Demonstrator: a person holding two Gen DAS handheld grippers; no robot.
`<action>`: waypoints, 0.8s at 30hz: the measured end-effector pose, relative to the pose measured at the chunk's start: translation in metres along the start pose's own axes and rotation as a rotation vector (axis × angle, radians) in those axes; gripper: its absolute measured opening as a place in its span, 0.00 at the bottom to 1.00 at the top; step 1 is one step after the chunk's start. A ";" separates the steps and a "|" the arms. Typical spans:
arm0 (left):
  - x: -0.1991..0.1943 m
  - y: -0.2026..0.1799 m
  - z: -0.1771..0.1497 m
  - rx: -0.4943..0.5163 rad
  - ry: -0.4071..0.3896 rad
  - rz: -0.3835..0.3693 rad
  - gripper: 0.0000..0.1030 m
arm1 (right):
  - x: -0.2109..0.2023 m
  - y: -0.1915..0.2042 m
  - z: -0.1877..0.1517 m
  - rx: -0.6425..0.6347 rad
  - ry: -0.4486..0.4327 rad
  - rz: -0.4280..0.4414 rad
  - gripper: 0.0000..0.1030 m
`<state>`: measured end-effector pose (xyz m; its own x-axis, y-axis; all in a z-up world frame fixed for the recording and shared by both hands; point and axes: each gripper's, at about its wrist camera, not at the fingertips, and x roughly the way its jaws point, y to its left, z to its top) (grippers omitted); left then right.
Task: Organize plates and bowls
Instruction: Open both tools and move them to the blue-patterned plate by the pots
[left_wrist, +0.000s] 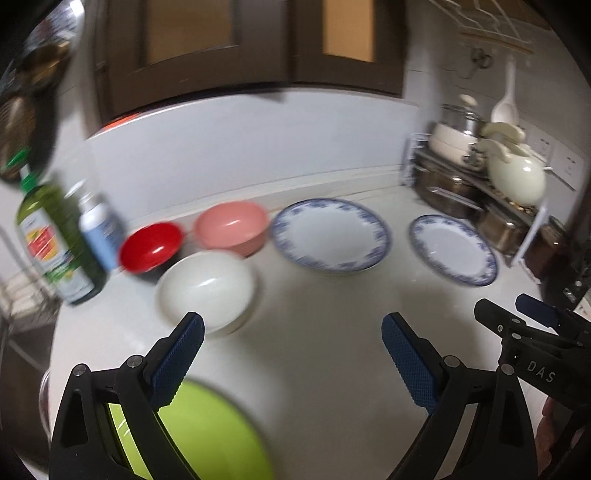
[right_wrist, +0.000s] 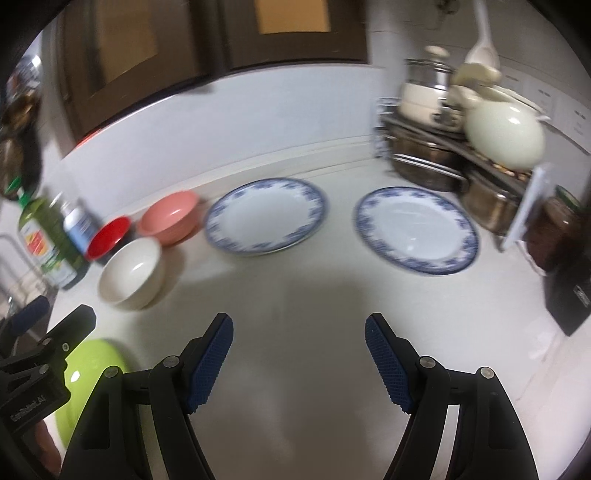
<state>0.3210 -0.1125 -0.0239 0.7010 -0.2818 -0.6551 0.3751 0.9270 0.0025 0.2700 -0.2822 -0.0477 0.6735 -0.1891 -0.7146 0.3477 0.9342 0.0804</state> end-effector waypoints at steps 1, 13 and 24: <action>0.004 -0.007 0.006 0.009 0.003 -0.017 0.95 | -0.001 -0.007 0.002 0.011 -0.008 -0.014 0.73; 0.062 -0.103 0.068 0.122 0.027 -0.171 0.95 | 0.008 -0.095 0.039 0.155 -0.100 -0.164 0.73; 0.138 -0.175 0.106 0.221 0.037 -0.205 0.94 | 0.063 -0.159 0.071 0.238 -0.079 -0.222 0.73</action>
<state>0.4162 -0.3398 -0.0348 0.5759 -0.4447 -0.6860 0.6325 0.7740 0.0293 0.3036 -0.4643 -0.0563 0.6097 -0.4114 -0.6775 0.6277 0.7726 0.0957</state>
